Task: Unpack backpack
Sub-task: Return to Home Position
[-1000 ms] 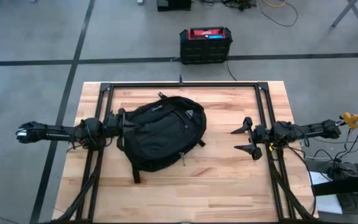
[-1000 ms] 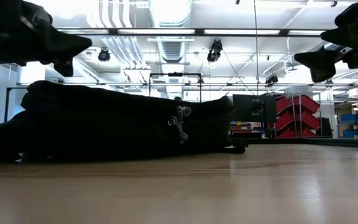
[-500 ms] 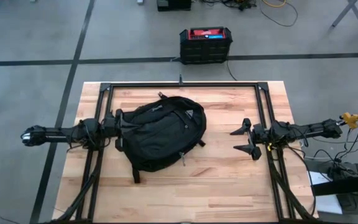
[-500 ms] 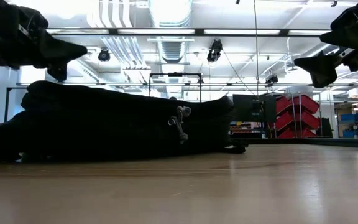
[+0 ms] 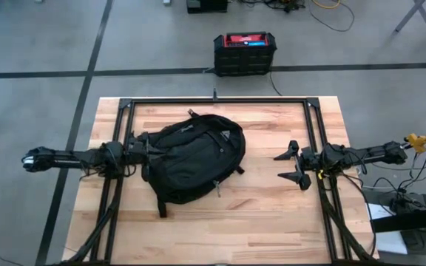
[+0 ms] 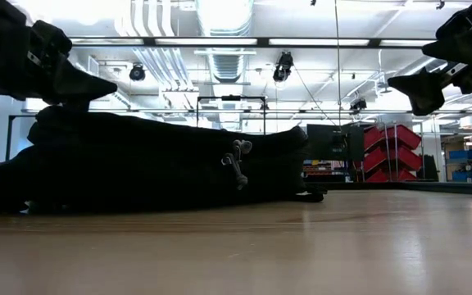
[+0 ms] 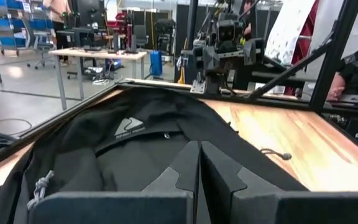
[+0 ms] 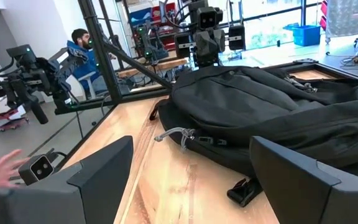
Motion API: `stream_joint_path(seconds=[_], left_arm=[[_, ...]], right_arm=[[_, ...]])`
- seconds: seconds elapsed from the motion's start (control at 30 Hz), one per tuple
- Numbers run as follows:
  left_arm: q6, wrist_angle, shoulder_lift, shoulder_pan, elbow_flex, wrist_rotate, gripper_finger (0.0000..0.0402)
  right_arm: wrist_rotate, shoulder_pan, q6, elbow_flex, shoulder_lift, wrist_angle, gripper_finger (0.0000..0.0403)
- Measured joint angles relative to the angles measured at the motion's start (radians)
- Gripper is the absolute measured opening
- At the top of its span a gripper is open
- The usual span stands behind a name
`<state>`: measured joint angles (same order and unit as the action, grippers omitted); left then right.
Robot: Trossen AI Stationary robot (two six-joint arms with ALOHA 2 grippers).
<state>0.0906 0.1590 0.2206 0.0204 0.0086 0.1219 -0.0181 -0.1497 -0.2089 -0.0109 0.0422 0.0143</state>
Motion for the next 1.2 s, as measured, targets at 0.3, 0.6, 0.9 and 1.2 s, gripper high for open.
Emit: stream_joint_path(seconds=[0.3,0.6,0.9,1.2], left_arm=[[0.0,0.001,0.061,0.0,0.0,0.0,0.0],[0.0,0.002,0.111,0.0,0.0,0.0,0.0],[0.0,0.002,0.144,0.0,0.0,0.0,0.0],[0.0,0.002,0.159,0.0,0.0,0.0,0.0]], right_arm=[[0.0,0.0,0.0,0.0,0.0,0.0,0.0305],[-0.001,0.0,0.001,0.0,0.0,0.0,0.0313],[-0.001,0.0,0.0,0.0,0.0,-0.001,0.0305],[-0.001,0.0,0.0,0.0,0.0,-0.001,0.0313]])
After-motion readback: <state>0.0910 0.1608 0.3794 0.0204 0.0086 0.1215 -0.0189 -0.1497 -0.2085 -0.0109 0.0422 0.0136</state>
